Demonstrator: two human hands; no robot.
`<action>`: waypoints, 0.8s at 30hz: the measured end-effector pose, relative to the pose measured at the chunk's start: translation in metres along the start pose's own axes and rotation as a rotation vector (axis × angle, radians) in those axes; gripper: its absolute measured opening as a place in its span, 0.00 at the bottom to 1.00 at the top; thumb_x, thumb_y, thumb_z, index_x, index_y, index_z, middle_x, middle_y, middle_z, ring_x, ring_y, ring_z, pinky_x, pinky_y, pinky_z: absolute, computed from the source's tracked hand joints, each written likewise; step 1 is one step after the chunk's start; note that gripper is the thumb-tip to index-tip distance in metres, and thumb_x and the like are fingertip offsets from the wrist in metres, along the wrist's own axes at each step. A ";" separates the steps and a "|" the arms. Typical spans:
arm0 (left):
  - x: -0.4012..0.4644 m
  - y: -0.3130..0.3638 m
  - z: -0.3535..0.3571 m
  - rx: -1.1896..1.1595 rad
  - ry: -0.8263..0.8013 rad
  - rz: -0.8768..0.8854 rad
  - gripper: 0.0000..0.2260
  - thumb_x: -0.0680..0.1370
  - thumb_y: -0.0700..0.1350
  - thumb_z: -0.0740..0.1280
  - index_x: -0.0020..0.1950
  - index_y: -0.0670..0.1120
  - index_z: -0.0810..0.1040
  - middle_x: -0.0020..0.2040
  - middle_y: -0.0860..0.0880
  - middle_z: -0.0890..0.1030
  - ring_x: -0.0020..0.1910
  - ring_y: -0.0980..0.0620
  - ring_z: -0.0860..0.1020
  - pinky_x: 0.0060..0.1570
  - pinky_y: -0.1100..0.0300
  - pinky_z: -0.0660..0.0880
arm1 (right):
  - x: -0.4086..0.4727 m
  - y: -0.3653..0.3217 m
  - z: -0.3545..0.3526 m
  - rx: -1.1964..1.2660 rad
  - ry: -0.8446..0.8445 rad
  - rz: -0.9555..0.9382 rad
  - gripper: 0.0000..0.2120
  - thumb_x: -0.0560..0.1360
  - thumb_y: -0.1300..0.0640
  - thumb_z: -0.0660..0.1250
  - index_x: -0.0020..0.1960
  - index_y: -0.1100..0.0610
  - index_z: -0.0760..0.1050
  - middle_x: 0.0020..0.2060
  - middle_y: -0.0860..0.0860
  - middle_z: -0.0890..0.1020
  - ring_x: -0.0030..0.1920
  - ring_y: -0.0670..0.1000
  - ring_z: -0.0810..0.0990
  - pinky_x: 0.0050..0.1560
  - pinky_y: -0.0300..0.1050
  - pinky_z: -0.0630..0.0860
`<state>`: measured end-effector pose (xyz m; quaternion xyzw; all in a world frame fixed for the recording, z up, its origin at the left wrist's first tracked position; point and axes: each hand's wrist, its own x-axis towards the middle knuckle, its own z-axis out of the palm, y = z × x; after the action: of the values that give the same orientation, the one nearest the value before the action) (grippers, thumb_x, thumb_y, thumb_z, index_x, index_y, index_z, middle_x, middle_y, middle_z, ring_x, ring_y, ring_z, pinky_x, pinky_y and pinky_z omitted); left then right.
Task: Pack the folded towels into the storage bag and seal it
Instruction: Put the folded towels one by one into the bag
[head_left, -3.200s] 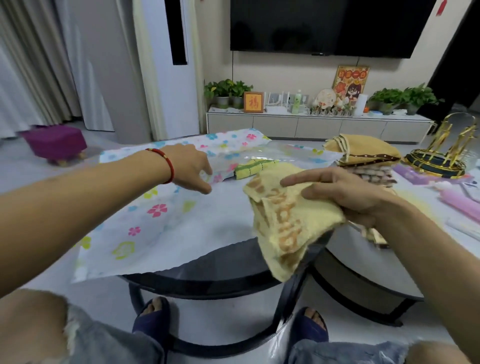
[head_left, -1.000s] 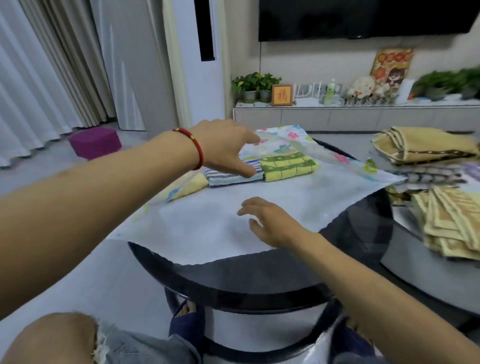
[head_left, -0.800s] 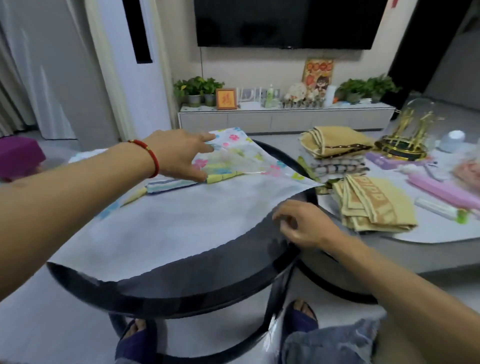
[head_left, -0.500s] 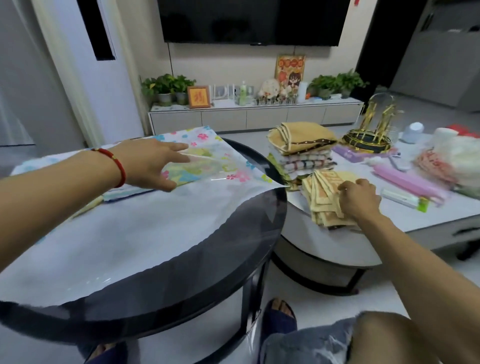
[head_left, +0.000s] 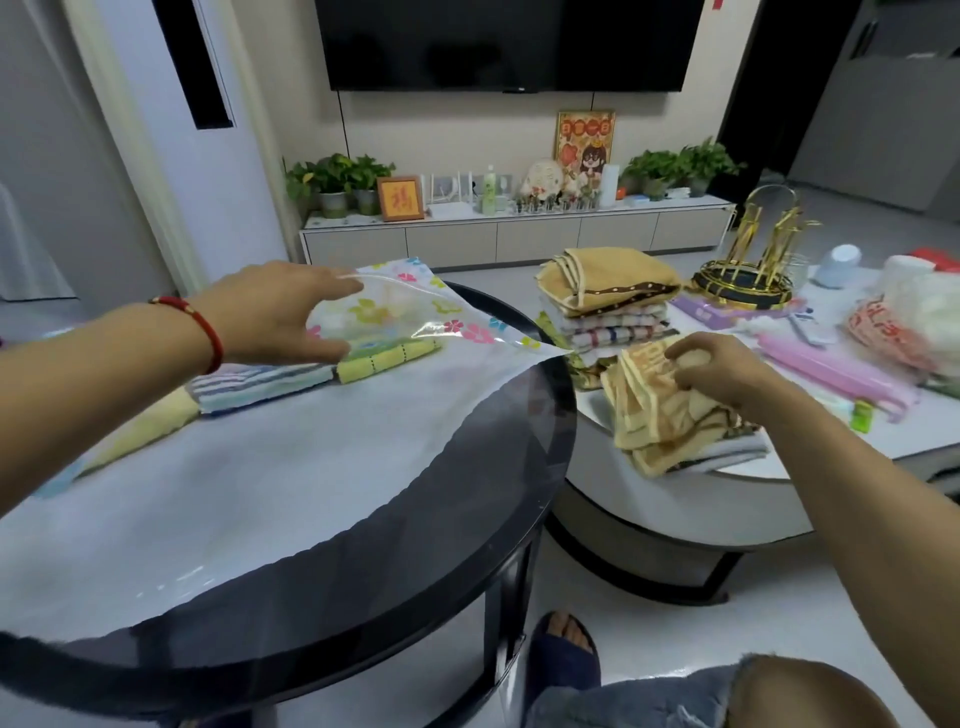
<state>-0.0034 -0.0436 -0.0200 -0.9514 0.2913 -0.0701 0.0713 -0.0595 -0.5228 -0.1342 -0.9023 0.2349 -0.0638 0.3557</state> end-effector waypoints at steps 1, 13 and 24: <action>0.000 -0.001 -0.006 -0.011 0.010 -0.015 0.34 0.74 0.59 0.69 0.77 0.52 0.65 0.76 0.49 0.68 0.68 0.41 0.71 0.64 0.45 0.71 | -0.010 -0.011 -0.006 0.112 -0.046 0.017 0.14 0.74 0.66 0.71 0.56 0.53 0.84 0.55 0.57 0.83 0.49 0.57 0.83 0.53 0.55 0.83; -0.008 -0.018 -0.052 -0.259 0.083 -0.125 0.30 0.77 0.55 0.65 0.78 0.51 0.63 0.77 0.48 0.66 0.71 0.43 0.68 0.67 0.52 0.66 | -0.131 -0.200 0.066 0.624 -0.897 -0.325 0.17 0.75 0.65 0.72 0.62 0.55 0.85 0.62 0.53 0.85 0.54 0.55 0.86 0.49 0.47 0.85; -0.001 -0.029 -0.052 -0.279 0.101 -0.072 0.32 0.78 0.64 0.58 0.78 0.50 0.63 0.79 0.51 0.61 0.76 0.47 0.62 0.72 0.53 0.59 | -0.105 -0.227 0.241 0.700 -0.463 0.070 0.14 0.74 0.72 0.66 0.52 0.57 0.84 0.45 0.53 0.82 0.44 0.52 0.80 0.44 0.42 0.80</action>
<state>0.0025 -0.0240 0.0363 -0.9572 0.2670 -0.0795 -0.0789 0.0025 -0.1812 -0.1542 -0.7090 0.1433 0.0770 0.6862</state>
